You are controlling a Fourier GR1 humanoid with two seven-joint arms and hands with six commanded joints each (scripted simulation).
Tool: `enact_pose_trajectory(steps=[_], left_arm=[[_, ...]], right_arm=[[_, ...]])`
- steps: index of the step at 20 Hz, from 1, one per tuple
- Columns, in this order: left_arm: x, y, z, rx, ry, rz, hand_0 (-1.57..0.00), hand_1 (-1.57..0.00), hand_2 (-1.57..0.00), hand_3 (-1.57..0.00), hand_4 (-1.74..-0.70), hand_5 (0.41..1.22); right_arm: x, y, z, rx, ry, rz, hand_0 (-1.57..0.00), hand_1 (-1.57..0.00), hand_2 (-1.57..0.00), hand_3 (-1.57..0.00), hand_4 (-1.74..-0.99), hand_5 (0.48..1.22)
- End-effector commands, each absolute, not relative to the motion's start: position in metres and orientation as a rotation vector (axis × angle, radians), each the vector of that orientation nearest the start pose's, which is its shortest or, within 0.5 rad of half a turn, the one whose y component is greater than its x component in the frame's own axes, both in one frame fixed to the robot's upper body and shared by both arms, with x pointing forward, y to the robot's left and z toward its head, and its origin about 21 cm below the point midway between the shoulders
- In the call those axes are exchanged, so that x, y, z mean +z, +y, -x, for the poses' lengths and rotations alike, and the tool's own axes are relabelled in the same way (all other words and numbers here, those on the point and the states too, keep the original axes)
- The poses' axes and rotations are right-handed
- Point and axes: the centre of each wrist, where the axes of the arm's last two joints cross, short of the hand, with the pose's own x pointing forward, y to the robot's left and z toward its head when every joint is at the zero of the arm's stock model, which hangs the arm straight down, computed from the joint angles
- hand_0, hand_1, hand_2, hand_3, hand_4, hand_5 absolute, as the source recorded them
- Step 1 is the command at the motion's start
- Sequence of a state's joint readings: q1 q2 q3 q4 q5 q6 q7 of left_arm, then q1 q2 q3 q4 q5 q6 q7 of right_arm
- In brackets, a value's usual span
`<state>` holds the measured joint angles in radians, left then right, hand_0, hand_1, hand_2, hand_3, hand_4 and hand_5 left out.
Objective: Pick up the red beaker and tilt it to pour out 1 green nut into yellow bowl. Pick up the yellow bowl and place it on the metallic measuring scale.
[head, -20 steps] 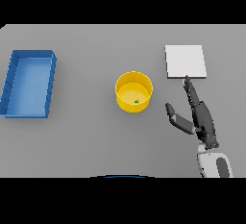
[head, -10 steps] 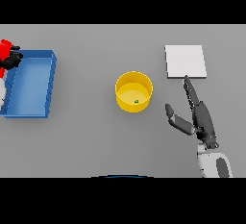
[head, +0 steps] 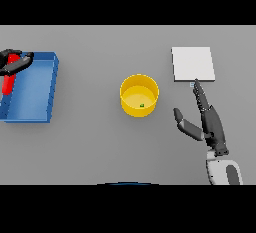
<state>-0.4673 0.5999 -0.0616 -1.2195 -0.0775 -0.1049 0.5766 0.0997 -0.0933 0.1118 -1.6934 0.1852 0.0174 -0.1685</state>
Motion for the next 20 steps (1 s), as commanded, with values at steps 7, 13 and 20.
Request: enact_pose_trajectory(steps=[7,13,20], left_arm=[[0.106,0.337,-0.360,-0.495,-1.033,-0.656,-0.08,-0.07,-0.07,-0.07,-0.78,0.631],[0.105,0.329,-0.355,-0.444,-1.154,-0.594,-0.02,-0.02,-0.02,-0.02,-0.80,0.661],[0.102,0.326,-0.355,-0.436,-1.135,-0.569,0.00,0.00,0.00,0.00,-0.81,0.688]], right_arm=[[0.012,-0.226,-0.226,0.336,-1.735,0.158,0.00,0.00,0.00,0.00,-1.144,0.644],[0.034,-0.227,-0.246,0.734,-1.705,0.229,0.00,0.00,0.00,0.00,-1.103,0.662],[0.062,-0.205,-0.287,1.380,-1.652,0.401,0.00,0.00,0.00,0.00,-1.152,0.632]])
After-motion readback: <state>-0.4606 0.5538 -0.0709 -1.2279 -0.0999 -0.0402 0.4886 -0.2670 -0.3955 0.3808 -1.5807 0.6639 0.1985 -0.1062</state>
